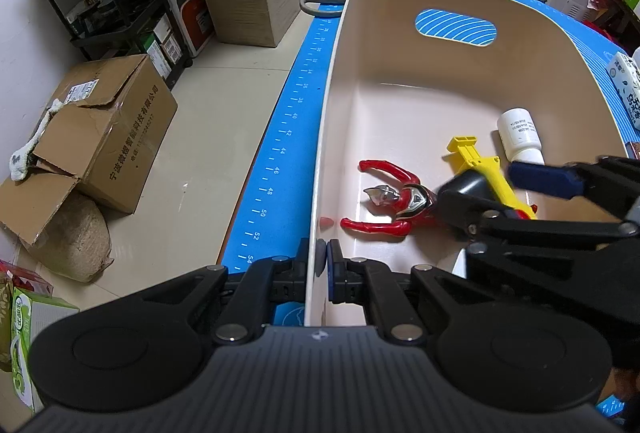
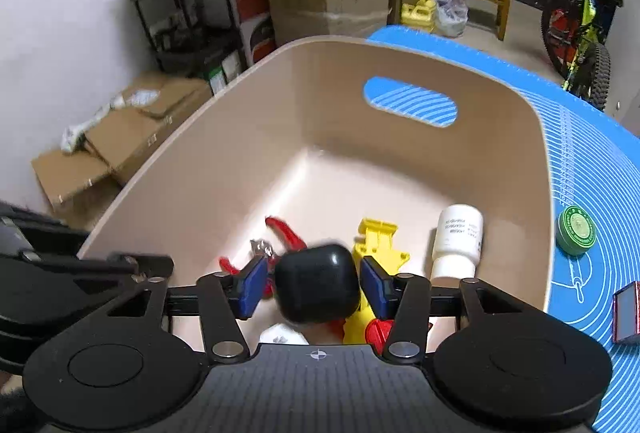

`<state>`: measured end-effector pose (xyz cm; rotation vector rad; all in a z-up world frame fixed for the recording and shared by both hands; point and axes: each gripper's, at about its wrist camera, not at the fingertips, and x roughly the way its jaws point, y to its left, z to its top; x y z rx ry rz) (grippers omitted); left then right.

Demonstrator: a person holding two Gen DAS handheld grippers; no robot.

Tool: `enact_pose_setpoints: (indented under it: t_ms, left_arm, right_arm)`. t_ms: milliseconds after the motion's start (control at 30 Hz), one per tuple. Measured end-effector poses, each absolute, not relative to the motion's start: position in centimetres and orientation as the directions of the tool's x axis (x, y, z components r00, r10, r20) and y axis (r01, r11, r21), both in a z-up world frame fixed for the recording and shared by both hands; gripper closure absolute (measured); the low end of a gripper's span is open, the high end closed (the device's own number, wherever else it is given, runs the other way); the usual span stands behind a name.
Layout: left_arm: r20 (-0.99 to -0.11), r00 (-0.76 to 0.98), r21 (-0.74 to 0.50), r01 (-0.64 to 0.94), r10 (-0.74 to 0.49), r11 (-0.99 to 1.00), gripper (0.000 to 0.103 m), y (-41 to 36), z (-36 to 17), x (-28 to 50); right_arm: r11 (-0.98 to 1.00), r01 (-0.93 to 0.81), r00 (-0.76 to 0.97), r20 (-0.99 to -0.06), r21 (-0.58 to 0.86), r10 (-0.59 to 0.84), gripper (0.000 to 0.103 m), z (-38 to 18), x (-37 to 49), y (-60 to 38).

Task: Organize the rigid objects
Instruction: 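Carry the black earbud case into the basket and release it, then move the right tool to the green-handled screwdriver and grasp it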

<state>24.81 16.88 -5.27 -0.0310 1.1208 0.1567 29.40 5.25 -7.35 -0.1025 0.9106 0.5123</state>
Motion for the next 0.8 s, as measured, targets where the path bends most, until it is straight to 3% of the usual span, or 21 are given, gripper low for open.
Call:
enact_pose_setpoints:
  t_ms: [267, 533, 800]
  left_arm:
    - [-0.898, 0.425, 0.054, -0.141, 0.109, 0.989, 0.094, 16.9, -5.2, 24.9]
    - [-0.899, 0.426, 0.051, -0.142, 0.107, 0.989, 0.094, 16.9, -5.2, 24.9]
    - [-0.898, 0.426, 0.052, -0.142, 0.108, 0.989, 0.094, 16.9, -5.2, 24.9]
  right_arm:
    - [0.913, -0.377, 0.619, -0.69, 0.158, 0.375, 0.032, -4.1, 27.9, 0.6]
    - [0.959, -0.246, 0.728, -0.627, 0.138, 0.277, 0.027, -1.5, 26.9, -5.6]
    - [0.991, -0.076, 0.72, -0.683, 0.106, 0.128, 0.025, -3.8, 27.7, -11.6]
